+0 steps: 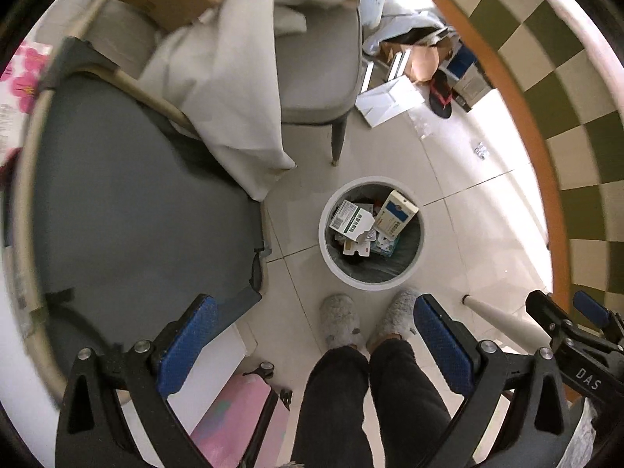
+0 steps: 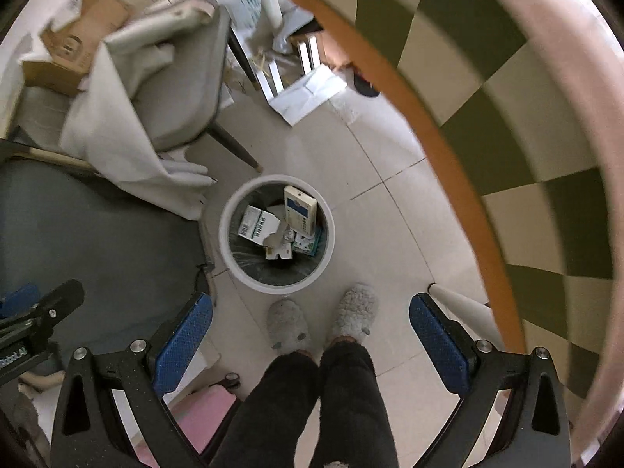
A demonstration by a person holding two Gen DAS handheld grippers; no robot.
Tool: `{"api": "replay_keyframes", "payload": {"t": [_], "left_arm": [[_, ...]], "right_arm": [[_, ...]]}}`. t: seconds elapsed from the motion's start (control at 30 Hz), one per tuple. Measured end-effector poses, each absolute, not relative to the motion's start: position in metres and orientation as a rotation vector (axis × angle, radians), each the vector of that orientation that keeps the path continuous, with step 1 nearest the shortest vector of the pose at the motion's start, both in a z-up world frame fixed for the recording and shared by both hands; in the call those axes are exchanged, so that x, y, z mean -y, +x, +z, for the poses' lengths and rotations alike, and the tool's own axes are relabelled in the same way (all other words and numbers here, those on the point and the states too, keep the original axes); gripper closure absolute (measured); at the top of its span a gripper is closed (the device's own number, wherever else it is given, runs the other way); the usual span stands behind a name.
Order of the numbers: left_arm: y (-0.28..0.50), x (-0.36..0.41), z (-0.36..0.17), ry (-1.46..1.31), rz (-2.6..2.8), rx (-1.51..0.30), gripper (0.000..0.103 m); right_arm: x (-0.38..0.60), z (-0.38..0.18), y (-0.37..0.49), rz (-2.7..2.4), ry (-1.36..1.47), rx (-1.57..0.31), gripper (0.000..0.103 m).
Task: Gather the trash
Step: 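Move both tools back over the table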
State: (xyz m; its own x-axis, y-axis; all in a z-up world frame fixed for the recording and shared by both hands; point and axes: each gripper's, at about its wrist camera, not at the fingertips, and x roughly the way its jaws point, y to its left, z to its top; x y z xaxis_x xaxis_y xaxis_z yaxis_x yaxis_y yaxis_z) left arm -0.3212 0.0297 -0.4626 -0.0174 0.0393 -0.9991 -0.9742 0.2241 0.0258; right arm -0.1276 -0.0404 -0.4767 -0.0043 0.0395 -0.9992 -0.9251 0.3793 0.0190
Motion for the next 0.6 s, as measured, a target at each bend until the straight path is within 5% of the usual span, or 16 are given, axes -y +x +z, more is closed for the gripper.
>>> {"api": "replay_keyframes", "payload": {"t": [0.6], "left_arm": [[-0.288, -0.020, -0.284, -0.873, 1.065, -1.119, 0.000]], "right_arm": [[0.077, -0.293, -0.101, 0.991, -0.561, -1.414, 0.001]]}}
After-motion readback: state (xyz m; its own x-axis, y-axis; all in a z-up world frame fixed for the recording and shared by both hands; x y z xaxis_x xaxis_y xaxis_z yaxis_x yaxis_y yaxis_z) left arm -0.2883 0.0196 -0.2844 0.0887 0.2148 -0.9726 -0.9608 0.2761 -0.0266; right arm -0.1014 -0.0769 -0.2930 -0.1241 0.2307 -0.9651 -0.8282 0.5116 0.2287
